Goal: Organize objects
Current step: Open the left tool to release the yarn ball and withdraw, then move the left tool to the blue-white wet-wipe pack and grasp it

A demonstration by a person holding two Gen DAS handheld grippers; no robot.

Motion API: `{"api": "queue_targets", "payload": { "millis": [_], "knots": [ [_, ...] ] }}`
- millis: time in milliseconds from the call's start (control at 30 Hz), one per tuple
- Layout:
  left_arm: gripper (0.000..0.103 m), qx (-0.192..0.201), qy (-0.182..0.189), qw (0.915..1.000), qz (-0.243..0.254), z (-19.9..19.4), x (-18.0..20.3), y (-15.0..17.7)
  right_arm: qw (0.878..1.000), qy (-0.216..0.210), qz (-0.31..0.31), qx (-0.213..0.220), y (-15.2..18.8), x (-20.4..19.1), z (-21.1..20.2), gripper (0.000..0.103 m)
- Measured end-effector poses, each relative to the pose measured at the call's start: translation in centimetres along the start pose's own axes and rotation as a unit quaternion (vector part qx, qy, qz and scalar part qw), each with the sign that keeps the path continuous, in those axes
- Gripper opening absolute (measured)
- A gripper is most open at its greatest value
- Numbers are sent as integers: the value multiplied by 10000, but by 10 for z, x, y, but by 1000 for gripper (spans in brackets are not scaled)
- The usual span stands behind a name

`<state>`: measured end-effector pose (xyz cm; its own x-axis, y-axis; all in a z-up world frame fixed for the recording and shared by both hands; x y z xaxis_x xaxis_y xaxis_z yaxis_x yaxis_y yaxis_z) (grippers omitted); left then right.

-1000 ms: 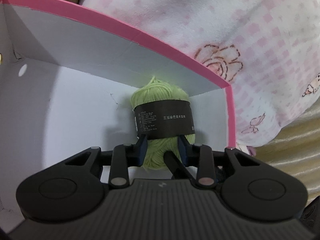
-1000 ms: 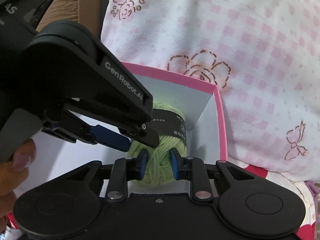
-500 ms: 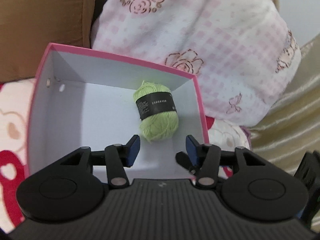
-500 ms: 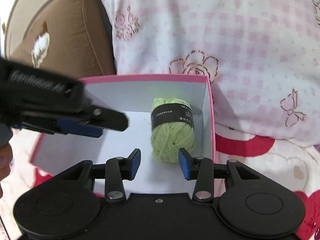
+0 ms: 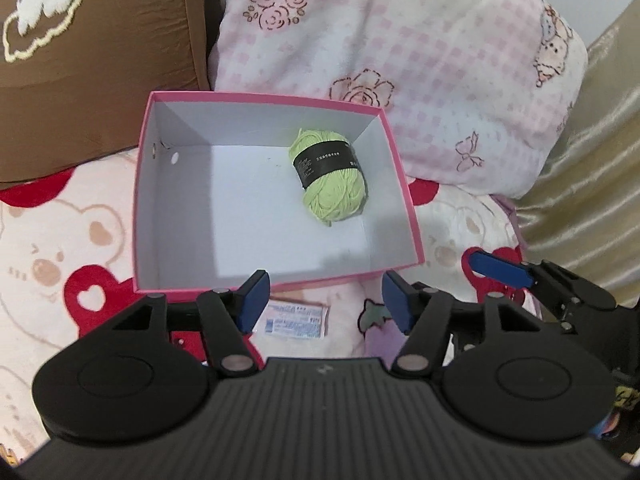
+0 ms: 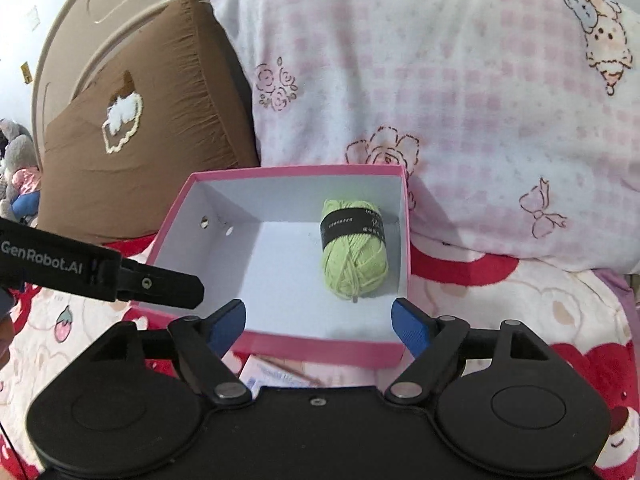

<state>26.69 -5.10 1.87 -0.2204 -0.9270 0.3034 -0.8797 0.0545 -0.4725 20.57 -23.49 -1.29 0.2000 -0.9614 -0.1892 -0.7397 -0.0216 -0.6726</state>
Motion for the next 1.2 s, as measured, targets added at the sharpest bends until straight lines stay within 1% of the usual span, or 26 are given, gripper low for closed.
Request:
{"api": "queue_targets", "payload": {
  "millis": [233, 300, 367, 400, 567, 700, 800, 967, 1200],
  "knots": [
    [68, -47, -180, 9995, 241, -30, 4, 19, 9995, 118, -258, -148, 9, -14, -28, 84],
    [70, -109, -198, 9990, 373, -38, 5, 29, 9994, 67, -281, -212, 13, -19, -35, 86],
    [72, -208, -68, 9992, 330, -46, 3, 40, 9991, -45, -329, -263, 18, -26, -42, 91],
    [72, -235, -52, 9991, 345, -49, 2, 45, 9989, -91, -360, -286, 20, -29, -45, 92],
    [75, -221, -142, 9984, 491, -66, -6, 65, 9981, -93, -520, -333, 31, -41, -60, 92],
    [81, -188, -216, 9981, 546, -78, -14, 75, 9975, -128, -591, -375, 41, -51, -70, 92],
    [84, -167, -240, 9978, 600, -83, -19, 81, 9965, -158, -714, -401, 48, -61, -77, 92],
    [86, -192, -303, 9975, 615, -84, -28, 93, 9938, -311, -969, -456, 59, -78, -86, 92],
    [87, -390, -417, 9958, 715, -78, -37, 111, 9888, -419, -1287, -637, 76, -98, -80, 92]
  ]
}}
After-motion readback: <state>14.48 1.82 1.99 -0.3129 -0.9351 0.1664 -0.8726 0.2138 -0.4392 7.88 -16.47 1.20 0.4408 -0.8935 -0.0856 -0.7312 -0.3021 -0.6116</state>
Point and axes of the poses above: each gripper's, at about its wrist camera, not at the fingertips, and z roughly the way its jaws point, x to its right, y to its underside, the point moved 4 cm from there along z, roughly the way its jaws point, and after that the axes turned 3 degrees about -y, right-handed, at the moved point
